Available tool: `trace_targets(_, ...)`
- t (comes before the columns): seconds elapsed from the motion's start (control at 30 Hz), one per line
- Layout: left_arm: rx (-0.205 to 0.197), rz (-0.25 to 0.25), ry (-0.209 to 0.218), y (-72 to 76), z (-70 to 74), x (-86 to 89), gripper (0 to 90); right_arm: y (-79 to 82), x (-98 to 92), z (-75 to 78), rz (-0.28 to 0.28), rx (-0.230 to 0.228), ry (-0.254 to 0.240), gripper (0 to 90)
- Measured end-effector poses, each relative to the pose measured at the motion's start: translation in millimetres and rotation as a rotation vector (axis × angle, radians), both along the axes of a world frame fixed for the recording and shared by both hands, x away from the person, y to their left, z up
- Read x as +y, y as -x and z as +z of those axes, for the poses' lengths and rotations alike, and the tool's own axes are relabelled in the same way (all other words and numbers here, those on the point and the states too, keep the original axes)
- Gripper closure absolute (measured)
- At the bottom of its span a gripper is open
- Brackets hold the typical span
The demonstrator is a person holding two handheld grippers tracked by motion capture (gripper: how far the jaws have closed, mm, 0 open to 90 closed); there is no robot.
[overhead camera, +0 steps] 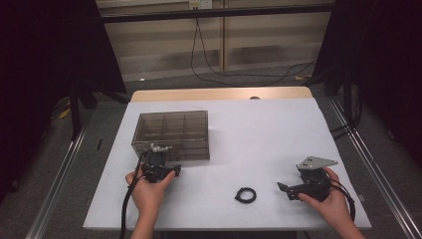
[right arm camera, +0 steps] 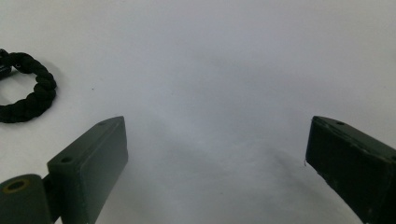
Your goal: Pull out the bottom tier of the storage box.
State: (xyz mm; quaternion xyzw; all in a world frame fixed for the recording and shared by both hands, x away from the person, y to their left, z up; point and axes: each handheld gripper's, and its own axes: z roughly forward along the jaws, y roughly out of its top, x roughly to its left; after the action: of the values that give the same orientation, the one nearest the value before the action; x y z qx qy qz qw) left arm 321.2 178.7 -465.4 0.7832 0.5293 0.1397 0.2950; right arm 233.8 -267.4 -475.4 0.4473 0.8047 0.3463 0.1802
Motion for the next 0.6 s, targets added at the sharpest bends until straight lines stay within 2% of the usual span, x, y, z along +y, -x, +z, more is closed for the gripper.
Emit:
trace_targets(0.07,0.0,0.011,-0.007,-1.7,0.9,-1.6,37.9,-0.2,0.0,-0.1,0.003,0.003,0.003,5.3)
trace_targets(0.1,0.013,0.011,0.001,-4.2,0.5,-2.6,37.9,-0.1,0.1,-0.1,0.005,0.001,-0.001,5.4)
trace_targets(0.23,0.007,0.017,0.003,-6.9,-0.3,-4.4,38.3,-0.2,-0.6,0.4,0.0,-0.003,-0.001,5.7)
trace_targets(0.33,0.042,0.022,0.006,-9.6,-0.3,-6.8,39.7,-0.2,-1.3,0.7,0.0,-0.004,0.002,5.7)
trace_targets(0.43,0.047,0.029,0.008,-10.7,0.0,-7.9,42.6,-0.3,-0.6,0.3,0.0,-0.001,-0.001,5.7)
trace_targets(0.5,0.069,0.044,0.031,-12.6,1.9,-8.3,43.9,-0.2,-0.3,0.4,-0.001,0.0,0.0,5.7)
trace_targets(0.6,0.076,0.057,0.03,-13.6,2.7,-8.4,46.1,-0.5,-0.4,0.3,0.002,-0.002,0.001,5.7)
